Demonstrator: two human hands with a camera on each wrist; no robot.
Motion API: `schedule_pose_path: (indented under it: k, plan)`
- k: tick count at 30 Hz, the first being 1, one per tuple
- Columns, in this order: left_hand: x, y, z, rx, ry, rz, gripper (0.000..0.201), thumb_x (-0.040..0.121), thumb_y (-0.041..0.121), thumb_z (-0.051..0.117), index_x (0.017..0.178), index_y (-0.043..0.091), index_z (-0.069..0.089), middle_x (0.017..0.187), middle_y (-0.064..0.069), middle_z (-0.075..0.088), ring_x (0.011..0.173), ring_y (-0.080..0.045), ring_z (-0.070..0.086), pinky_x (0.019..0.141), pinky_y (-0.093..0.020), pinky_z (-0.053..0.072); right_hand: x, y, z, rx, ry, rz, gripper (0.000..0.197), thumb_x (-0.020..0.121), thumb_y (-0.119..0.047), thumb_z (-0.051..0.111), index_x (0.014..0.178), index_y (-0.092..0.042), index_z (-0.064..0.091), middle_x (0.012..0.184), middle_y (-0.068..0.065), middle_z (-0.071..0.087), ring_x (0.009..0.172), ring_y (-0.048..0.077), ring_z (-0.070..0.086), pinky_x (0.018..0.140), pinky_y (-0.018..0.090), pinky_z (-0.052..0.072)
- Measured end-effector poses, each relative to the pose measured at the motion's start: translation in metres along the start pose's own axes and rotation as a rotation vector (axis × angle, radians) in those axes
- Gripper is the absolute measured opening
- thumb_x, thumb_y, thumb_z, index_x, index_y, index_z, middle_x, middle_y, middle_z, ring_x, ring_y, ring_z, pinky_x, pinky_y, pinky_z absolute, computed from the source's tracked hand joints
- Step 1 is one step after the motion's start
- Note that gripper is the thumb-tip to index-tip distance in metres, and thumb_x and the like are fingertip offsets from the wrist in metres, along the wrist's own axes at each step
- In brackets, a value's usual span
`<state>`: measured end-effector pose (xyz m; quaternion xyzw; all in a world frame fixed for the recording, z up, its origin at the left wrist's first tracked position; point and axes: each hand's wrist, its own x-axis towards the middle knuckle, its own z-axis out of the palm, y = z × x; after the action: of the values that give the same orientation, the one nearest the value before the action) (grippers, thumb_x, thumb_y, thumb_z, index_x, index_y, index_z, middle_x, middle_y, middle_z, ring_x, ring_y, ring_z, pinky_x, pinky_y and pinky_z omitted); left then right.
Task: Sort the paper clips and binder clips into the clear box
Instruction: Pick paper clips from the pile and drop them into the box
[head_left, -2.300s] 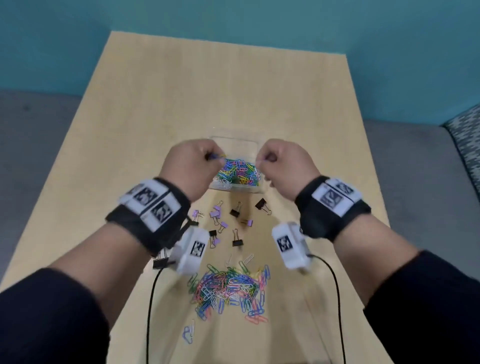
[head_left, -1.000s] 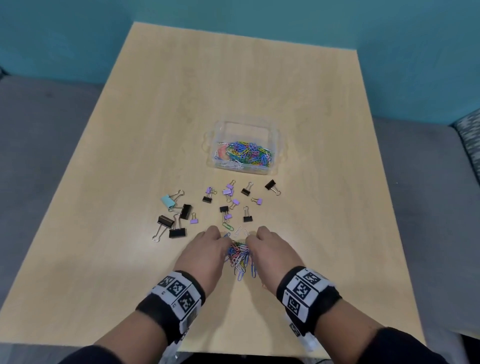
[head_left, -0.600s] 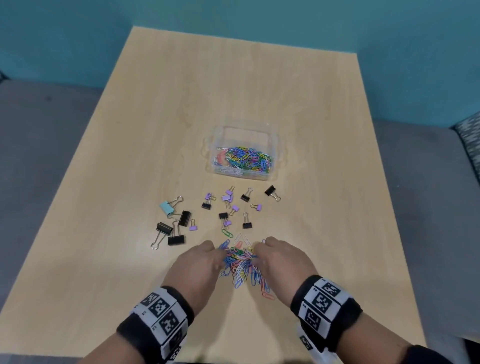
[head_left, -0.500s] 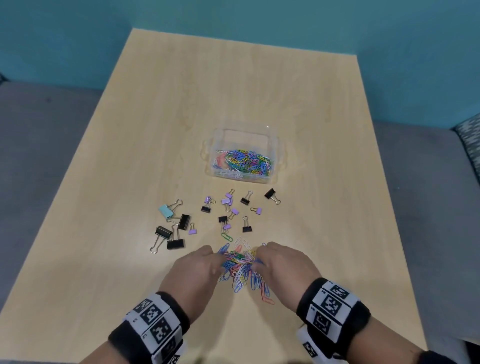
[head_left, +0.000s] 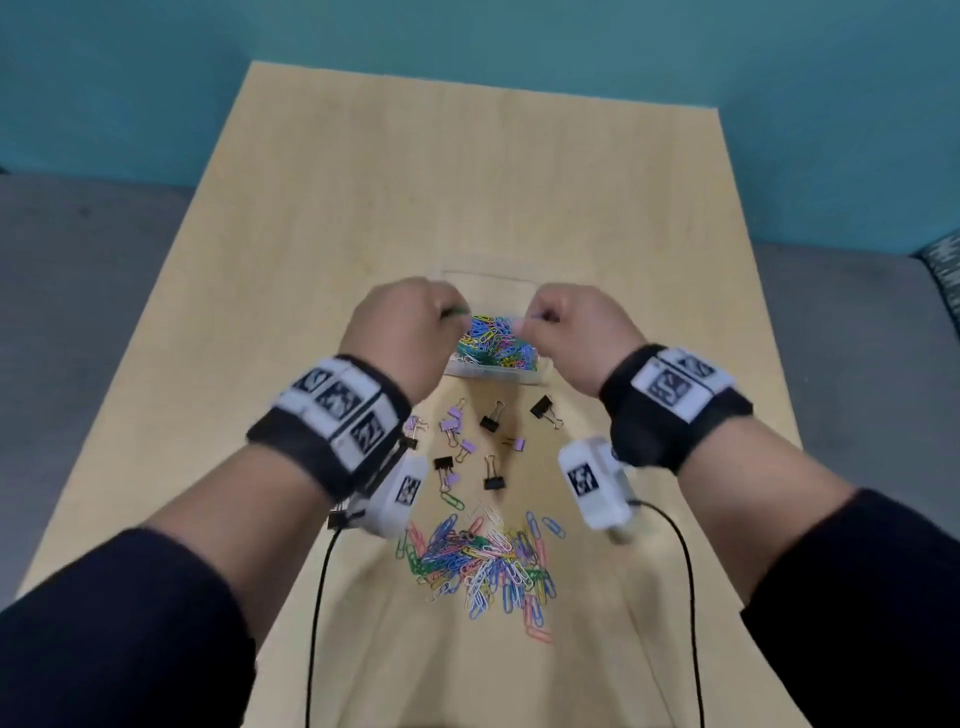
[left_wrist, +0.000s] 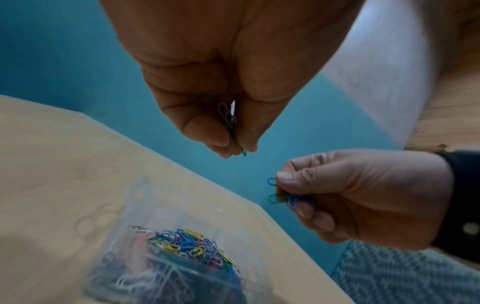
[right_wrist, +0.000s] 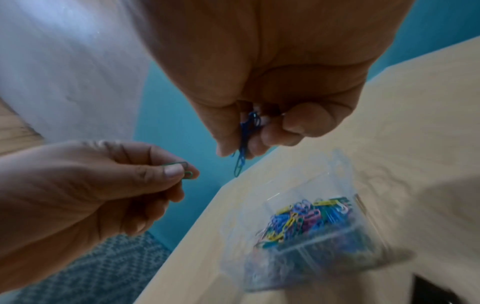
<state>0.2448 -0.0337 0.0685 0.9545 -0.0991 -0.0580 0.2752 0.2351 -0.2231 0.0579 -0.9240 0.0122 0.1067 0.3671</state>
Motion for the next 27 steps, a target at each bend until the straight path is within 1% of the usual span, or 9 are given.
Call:
schedule_pose_path:
  k: [4,6,10,13,17,20,22,24,27]
  plan:
    - [0.03,0.002,0.013,0.086,-0.137,-0.046,0.03,0.088,0.033,0.057,0.114,0.02,0.064,0.108,-0.004,0.068,0.098,-0.024,0.06,0.083,-0.033,0.048,0.03,-0.005,-0.002,-0.134,-0.107,0.058,0.031,0.091,-0.044,0.053,0.089,-0.015,0.062,0.082,0.003,0.064,0.075,0.021,0.063,0.068,0.033,0.05]
    - [0.022,-0.001,0.015,0.215,-0.161,-0.032,0.032,0.089,0.034,0.056,0.114,0.017,0.062,0.109,-0.008,0.065,0.098,-0.028,0.058,0.082,-0.037,0.048,0.025,0.001,-0.003,-0.269,-0.138,0.077,0.036,0.095,-0.043,0.044,0.095,-0.012,0.061,0.088,0.006,0.064,0.081,0.025,0.06,0.072,0.034,0.049]
    - [-0.037,-0.02,0.018,0.102,-0.048,0.006,0.027,0.09,0.031,0.052,0.11,0.017,0.064,0.101,-0.009,0.063,0.089,-0.031,0.06,0.076,-0.04,0.048,-0.028,0.019,0.012,-0.349,-0.107,-0.012,0.024,0.094,-0.03,0.044,0.087,-0.011,0.058,0.089,0.01,0.061,0.083,0.033,0.058,0.072,0.039,0.047]
    - [-0.109,-0.028,0.039,0.062,-0.206,0.129,0.034,0.087,0.034,0.04,0.1,0.016,0.066,0.097,-0.004,0.064,0.087,-0.029,0.059,0.074,-0.041,0.05,-0.094,0.029,0.045,-0.447,-0.277,-0.134,0.022,0.09,-0.017,0.042,0.103,-0.014,0.059,0.102,0.009,0.06,0.094,0.032,0.055,0.075,0.041,0.048]
    - [-0.156,-0.039,0.077,0.227,-0.321,0.335,0.031,0.085,0.026,0.038,0.102,0.017,0.063,0.108,-0.002,0.065,0.089,-0.023,0.057,0.079,-0.035,0.051,-0.145,0.041,0.085,-0.544,-0.399,-0.332,0.04,0.071,-0.008,0.057,0.11,-0.018,0.053,0.111,0.001,0.058,0.096,0.028,0.05,0.075,0.04,0.048]
    - [-0.159,-0.049,0.093,0.289,-0.311,0.366,0.035,0.087,0.024,0.038,0.113,0.014,0.058,0.121,-0.007,0.06,0.097,-0.028,0.055,0.078,-0.041,0.051,-0.152,0.049,0.096,-0.618,-0.383,-0.312,0.074,0.054,-0.017,0.074,0.123,-0.012,0.049,0.124,0.002,0.053,0.107,0.029,0.049,0.079,0.038,0.049]
    - [-0.161,-0.053,0.097,0.329,-0.317,0.35,0.036,0.086,0.025,0.039,0.113,0.012,0.058,0.12,-0.009,0.06,0.095,-0.03,0.055,0.074,-0.042,0.052,-0.157,0.049,0.097,-0.631,-0.379,-0.306,0.087,0.05,-0.022,0.078,0.13,-0.009,0.046,0.134,0.006,0.049,0.118,0.032,0.047,0.086,0.04,0.049]
    - [-0.166,-0.053,0.096,0.334,-0.322,0.356,0.034,0.086,0.027,0.04,0.111,0.013,0.059,0.114,-0.006,0.063,0.091,-0.029,0.056,0.072,-0.042,0.052,-0.163,0.047,0.097,-0.644,-0.389,-0.327,0.083,0.054,-0.023,0.076,0.131,-0.008,0.047,0.136,0.007,0.049,0.12,0.033,0.048,0.087,0.041,0.05]
    - [-0.18,-0.056,0.086,0.253,-0.274,0.31,0.03,0.085,0.03,0.047,0.107,0.017,0.062,0.103,-0.001,0.065,0.086,-0.027,0.054,0.073,-0.04,0.052,-0.174,0.053,0.096,-0.56,-0.357,-0.333,0.059,0.068,-0.018,0.061,0.126,-0.014,0.05,0.127,0.001,0.054,0.112,0.03,0.052,0.084,0.039,0.052]
